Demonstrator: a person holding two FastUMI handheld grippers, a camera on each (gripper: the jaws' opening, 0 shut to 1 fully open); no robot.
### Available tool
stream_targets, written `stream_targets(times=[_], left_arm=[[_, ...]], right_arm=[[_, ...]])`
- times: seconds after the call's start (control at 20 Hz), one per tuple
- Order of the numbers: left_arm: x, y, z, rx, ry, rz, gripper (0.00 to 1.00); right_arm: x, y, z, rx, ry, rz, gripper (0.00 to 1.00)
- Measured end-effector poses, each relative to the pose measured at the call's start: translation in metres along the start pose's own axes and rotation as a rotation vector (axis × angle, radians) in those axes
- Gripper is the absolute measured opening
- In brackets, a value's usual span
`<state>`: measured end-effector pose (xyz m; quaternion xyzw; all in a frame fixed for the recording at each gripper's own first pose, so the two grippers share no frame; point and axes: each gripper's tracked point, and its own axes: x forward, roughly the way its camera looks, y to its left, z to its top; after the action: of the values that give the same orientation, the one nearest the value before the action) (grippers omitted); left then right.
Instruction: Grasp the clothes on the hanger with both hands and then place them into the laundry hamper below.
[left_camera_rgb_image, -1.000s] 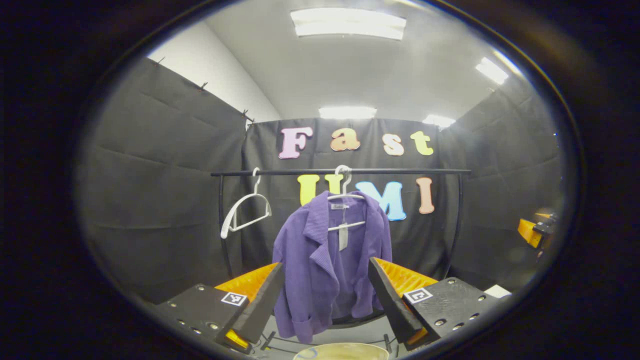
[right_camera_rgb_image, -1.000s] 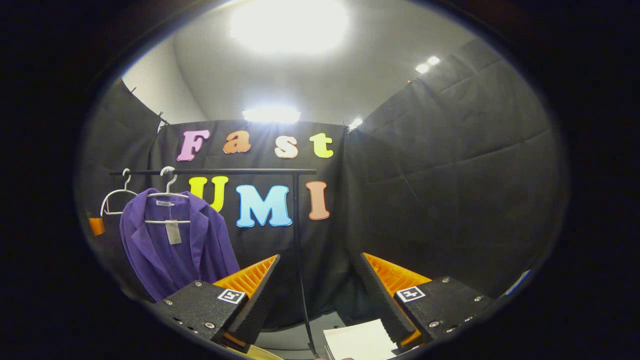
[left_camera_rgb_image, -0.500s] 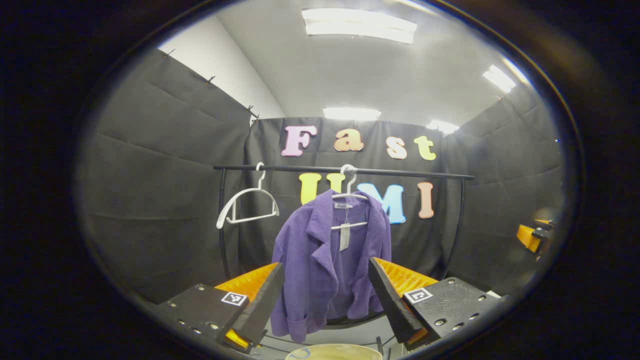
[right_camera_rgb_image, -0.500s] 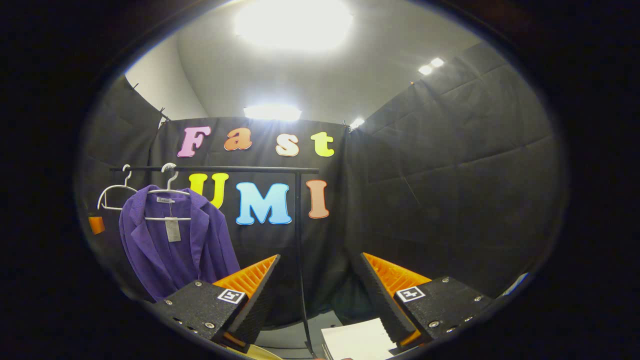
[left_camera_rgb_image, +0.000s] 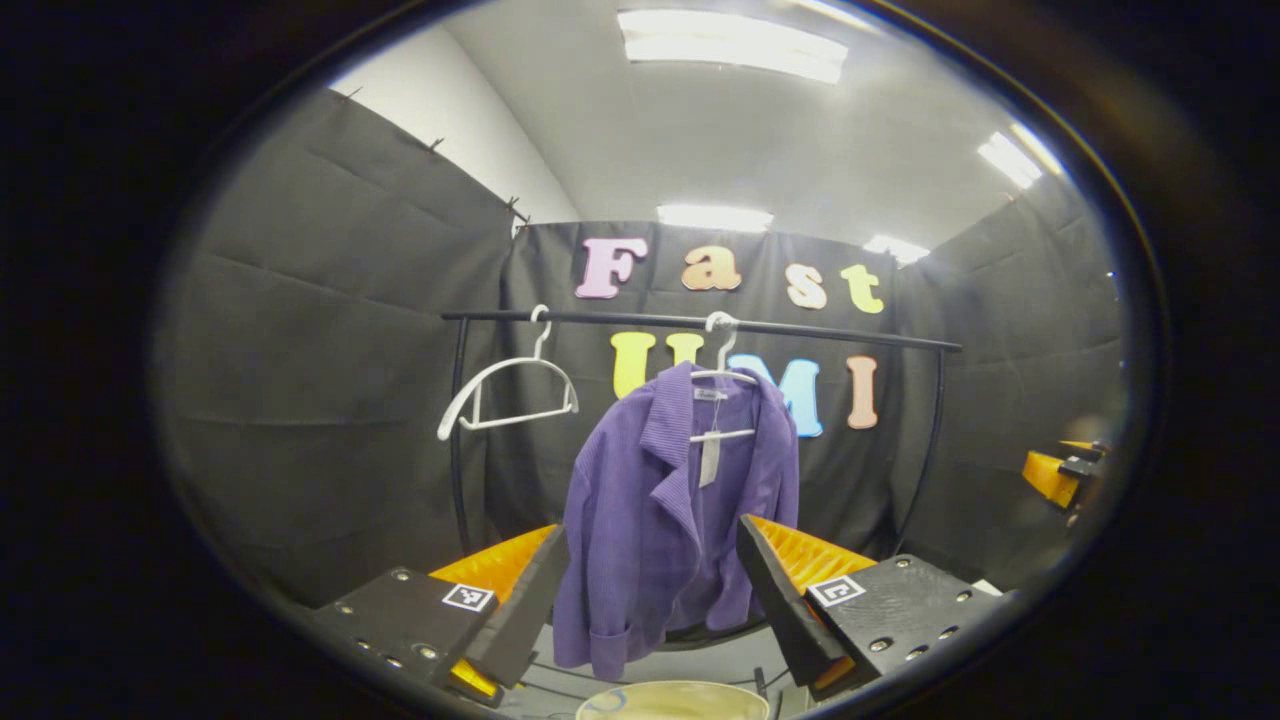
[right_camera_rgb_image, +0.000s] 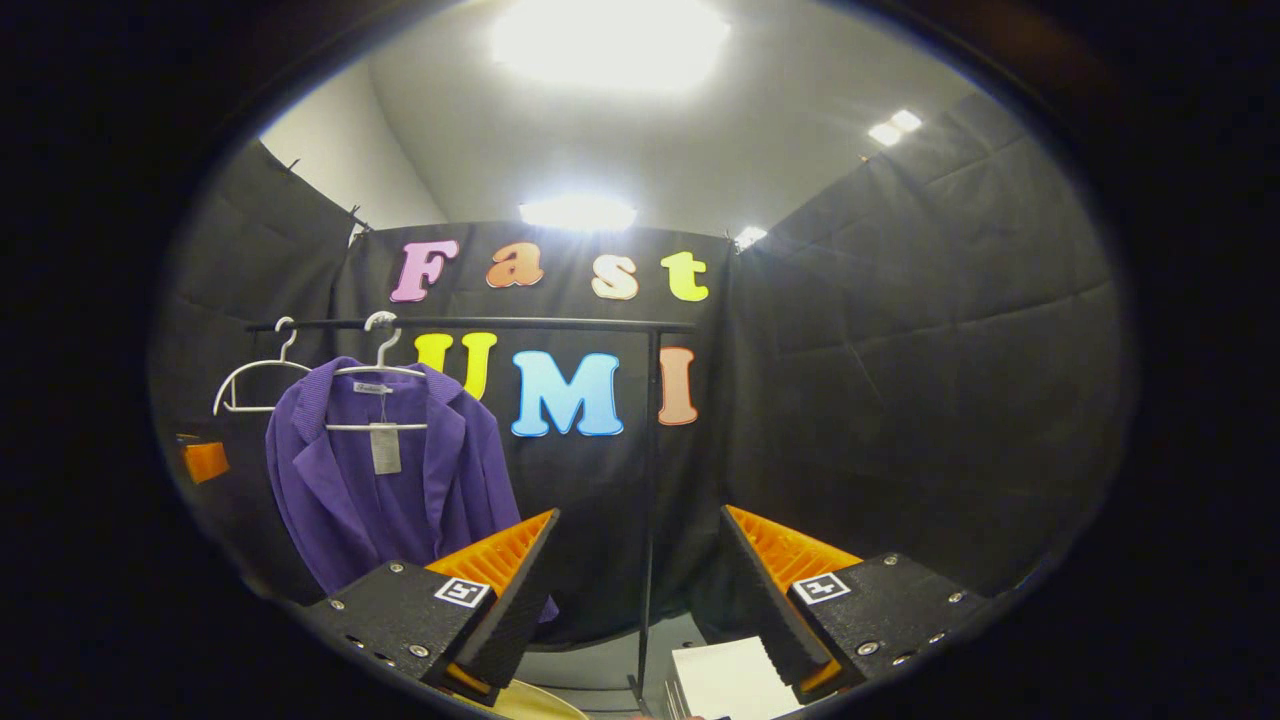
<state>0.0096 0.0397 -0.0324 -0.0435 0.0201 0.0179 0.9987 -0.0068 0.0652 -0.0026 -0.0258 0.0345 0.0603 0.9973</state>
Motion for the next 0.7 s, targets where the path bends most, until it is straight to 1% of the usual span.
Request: stream_targets(times=[0.15,0.2,0.25,0.35,0.45,0.5,0.55,0.7], left_arm=[[0.007,0.005,-0.003,-0.030,0.007,0.006,1.00],[0.008,0.005,-0.004,-0.043,0.011,0.004,0.97],[0.009,0.006,-0.004,-0.054,0.015,0.005,0.97],[0.013,0.008,-0.003,-0.058,0.021,0.004,0.97],[0.020,0.009,-0.007,-0.049,0.037,0.004,0.97],[0.025,0.009,-0.008,-0.055,0.039,0.006,1.00],[0.029,0.008,-0.008,-0.066,0.039,0.005,0.97],[0.045,0.000,-0.002,-0.110,0.042,-0.002,0.98]], right_arm=[[0.007,0.021,0.010,-0.008,0.009,0.061,0.94],[0.010,0.025,0.014,-0.011,0.007,0.072,0.94],[0.014,0.032,0.017,-0.013,0.003,0.086,0.94],[0.023,0.048,0.026,-0.011,0.000,0.121,0.94],[0.035,0.068,0.032,0.004,0.007,0.169,0.94],[0.042,0.076,0.035,0.010,0.016,0.190,0.94],[0.050,0.085,0.036,0.013,0.022,0.212,0.94],[0.075,0.109,0.035,0.013,0.057,0.268,0.95]])
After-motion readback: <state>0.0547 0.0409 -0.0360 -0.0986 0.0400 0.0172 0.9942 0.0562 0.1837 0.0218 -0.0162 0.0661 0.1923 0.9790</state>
